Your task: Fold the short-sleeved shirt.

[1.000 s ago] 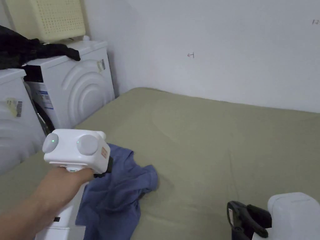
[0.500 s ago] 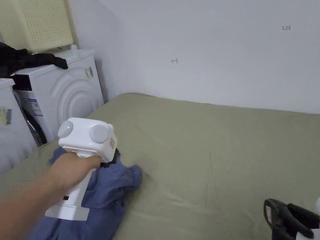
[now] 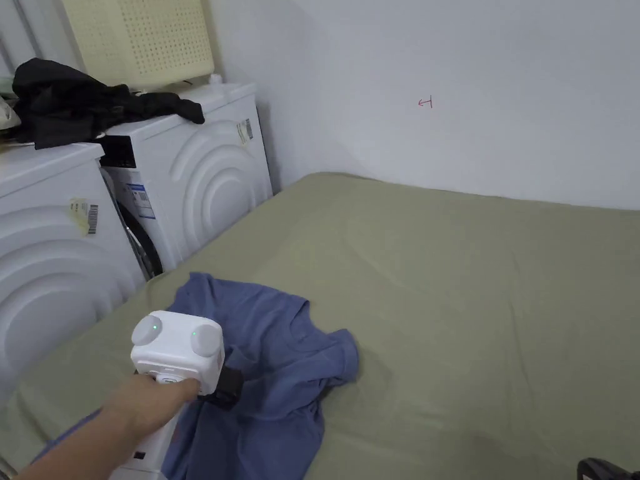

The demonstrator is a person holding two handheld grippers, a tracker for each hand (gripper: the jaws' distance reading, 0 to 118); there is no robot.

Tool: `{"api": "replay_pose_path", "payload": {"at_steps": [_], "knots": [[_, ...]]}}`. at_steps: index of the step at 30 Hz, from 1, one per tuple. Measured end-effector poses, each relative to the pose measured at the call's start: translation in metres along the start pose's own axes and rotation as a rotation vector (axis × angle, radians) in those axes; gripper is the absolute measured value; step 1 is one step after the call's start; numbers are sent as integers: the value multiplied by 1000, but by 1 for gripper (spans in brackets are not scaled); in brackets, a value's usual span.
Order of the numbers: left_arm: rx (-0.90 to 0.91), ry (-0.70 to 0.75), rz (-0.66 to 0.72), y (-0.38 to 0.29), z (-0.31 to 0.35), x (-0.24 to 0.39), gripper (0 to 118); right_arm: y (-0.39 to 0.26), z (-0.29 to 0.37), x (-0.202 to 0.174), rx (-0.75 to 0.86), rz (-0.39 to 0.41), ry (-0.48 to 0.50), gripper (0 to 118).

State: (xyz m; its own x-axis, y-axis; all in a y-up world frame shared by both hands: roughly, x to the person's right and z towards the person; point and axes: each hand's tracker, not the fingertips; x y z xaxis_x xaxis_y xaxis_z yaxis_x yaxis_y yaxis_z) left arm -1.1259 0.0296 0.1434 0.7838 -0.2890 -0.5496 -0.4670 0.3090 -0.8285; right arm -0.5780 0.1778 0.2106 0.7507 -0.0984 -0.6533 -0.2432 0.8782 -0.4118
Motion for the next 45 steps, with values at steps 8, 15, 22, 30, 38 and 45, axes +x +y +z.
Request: {"api": "replay_pose_path", "payload": {"at_steps": [8,15,22,30,38,45], "knots": [[38,43,47,-2,-17,27,0,0,-11,0,-31,14,-15,2],[144,-129,17,-8,55,48,0,-5,-1,6,-35,-25,-24,2],[283,-323,-219,-20,164,136,0,-5,26,18,-2,-50,-32,2],[379,-522,-538,-42,270,292,0,-11,87,69,52,-114,-159,2],[417,-703,-809,-105,340,474,0,-24,166,131,105,-177,-364,2],[438,-861,-938,-163,409,583,0,-45,214,173,114,-249,-520,2]]}}
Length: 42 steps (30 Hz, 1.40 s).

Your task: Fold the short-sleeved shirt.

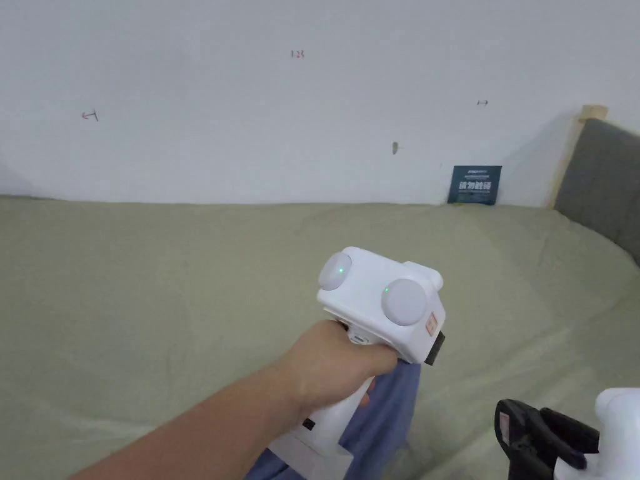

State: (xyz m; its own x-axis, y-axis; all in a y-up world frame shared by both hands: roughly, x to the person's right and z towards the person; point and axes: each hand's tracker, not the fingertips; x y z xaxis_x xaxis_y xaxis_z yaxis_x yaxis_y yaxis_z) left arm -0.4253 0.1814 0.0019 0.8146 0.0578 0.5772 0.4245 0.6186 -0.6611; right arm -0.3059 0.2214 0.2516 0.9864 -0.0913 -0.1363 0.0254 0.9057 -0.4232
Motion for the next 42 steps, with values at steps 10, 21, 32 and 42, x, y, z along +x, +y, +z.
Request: {"api": "replay_pose_path", "payload": {"at_steps": [10,21,32,42], "knots": [[-43,-50,-48,11,-69,65,72,-8,6,37,-1,-38,-74,2],[256,52,241,-29,12,-11,108,-13,2,39,3,-55,-22,2],[257,613,348,-190,165,-57,0,-23,-9,16,-20,-71,72,2],[-79,342,740,-284,59,-83,0,-17,-2,-1,-17,-19,99,2]]}}
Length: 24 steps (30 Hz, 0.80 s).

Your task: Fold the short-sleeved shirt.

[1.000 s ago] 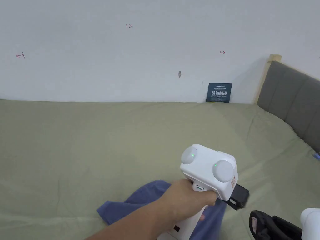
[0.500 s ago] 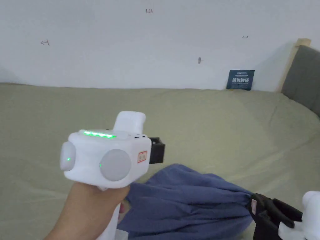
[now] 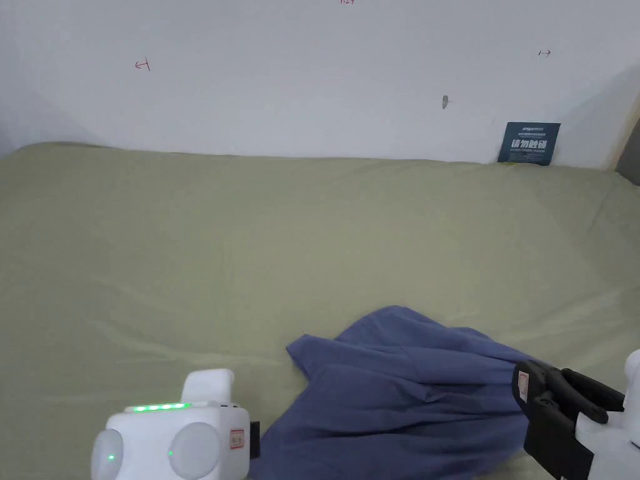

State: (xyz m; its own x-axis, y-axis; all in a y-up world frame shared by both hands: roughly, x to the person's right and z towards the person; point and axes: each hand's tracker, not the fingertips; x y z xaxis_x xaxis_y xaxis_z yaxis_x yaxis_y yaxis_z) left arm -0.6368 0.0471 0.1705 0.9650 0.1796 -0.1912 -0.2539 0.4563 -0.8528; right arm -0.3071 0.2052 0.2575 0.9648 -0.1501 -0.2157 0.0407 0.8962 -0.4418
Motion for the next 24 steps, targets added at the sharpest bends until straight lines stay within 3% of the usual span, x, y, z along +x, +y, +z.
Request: {"api": "replay_pose_path", "payload": {"at_steps": [1,3,4,5,8,12,15,16,17,18,19,20,21,24], "knots": [[-15,3,10,1,-13,2,16,1,0,0,0,4,-1,2],[-39,23,93,-4,-24,6,105,2,1,0,1,3,-3,2],[-57,29,114,-5,-35,6,116,3,2,0,2,2,-4,2],[-101,21,134,-6,-45,6,118,3,2,0,3,2,-7,2],[-118,55,171,-13,-65,9,111,2,1,1,-3,6,-16,2],[-154,134,74,-12,-69,16,112,-1,-6,2,-20,4,-17,2],[-142,163,93,-10,-85,20,114,-2,-10,1,-32,7,-15,2],[-121,167,106,-11,-82,21,108,-3,-10,1,-35,9,-14,2],[-69,194,113,-10,-76,21,93,-4,-10,1,-38,11,-12,2],[-39,248,104,-9,-63,21,68,-5,-10,0,-40,15,-7,2],[-14,215,89,-8,-55,18,23,-6,-10,0,-45,21,-5,2],[10,126,108,-7,-50,14,0,-6,-9,0,-51,29,-7,2],[3,-20,176,-5,-44,8,0,-8,-9,0,-53,34,-8,2],[-8,-92,209,0,-30,4,0,-11,-12,2,-66,30,-13,2]]}}
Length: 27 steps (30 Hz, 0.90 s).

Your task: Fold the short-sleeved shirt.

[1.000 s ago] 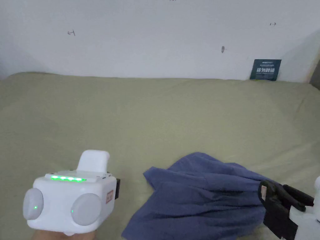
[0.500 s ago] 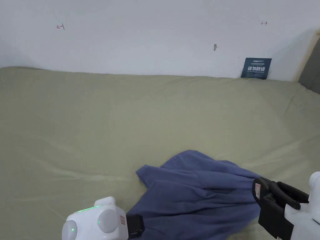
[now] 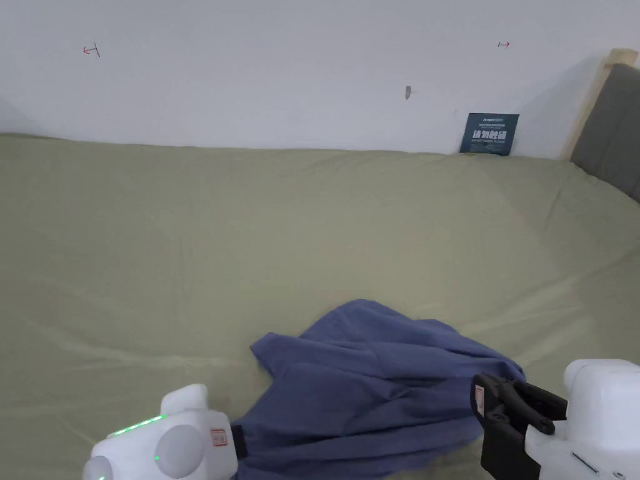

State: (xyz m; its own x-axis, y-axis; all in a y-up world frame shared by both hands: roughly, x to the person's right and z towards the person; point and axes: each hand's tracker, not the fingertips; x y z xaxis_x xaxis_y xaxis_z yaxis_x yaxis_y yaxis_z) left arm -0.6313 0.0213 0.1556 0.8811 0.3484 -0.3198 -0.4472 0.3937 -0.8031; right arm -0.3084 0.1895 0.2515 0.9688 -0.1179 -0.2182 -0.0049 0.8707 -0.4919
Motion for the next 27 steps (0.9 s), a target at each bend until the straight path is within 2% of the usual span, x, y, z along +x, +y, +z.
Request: {"api": "replay_pose_path", "payload": {"at_steps": [5,7,9,13,15,17,19,20,21,23,24,25,27], "knots": [[163,-14,-9,-3,55,-3,0,-1,0,13,-13,-19,20,2],[141,-26,1,12,54,-21,0,5,-8,24,-23,-23,21,2],[137,-98,35,16,57,-29,0,12,-14,34,-23,-44,-16,2],[149,-85,27,2,70,-20,0,19,-17,39,16,-56,-44,2],[178,-106,64,1,81,-30,0,20,-22,42,16,-55,-35,2],[197,-83,40,1,95,-37,0,22,-29,47,9,-53,-29,2],[207,-38,2,1,107,-44,0,30,-44,61,-18,-107,26,4],[209,-36,-7,0,112,-46,0,34,-53,67,-25,-134,43,9],[214,-36,-9,0,116,-49,0,41,-69,75,-39,-143,49,21],[216,-25,-11,3,121,-54,0,52,-112,89,-137,-159,52,84],[218,-23,-7,4,123,-55,0,56,-141,96,-215,-190,52,106],[220,-24,-3,4,124,-56,0,57,-172,106,-261,-225,44,116],[219,-25,-5,4,123,-56,0,55,-228,123,-315,-278,83,116]]}}
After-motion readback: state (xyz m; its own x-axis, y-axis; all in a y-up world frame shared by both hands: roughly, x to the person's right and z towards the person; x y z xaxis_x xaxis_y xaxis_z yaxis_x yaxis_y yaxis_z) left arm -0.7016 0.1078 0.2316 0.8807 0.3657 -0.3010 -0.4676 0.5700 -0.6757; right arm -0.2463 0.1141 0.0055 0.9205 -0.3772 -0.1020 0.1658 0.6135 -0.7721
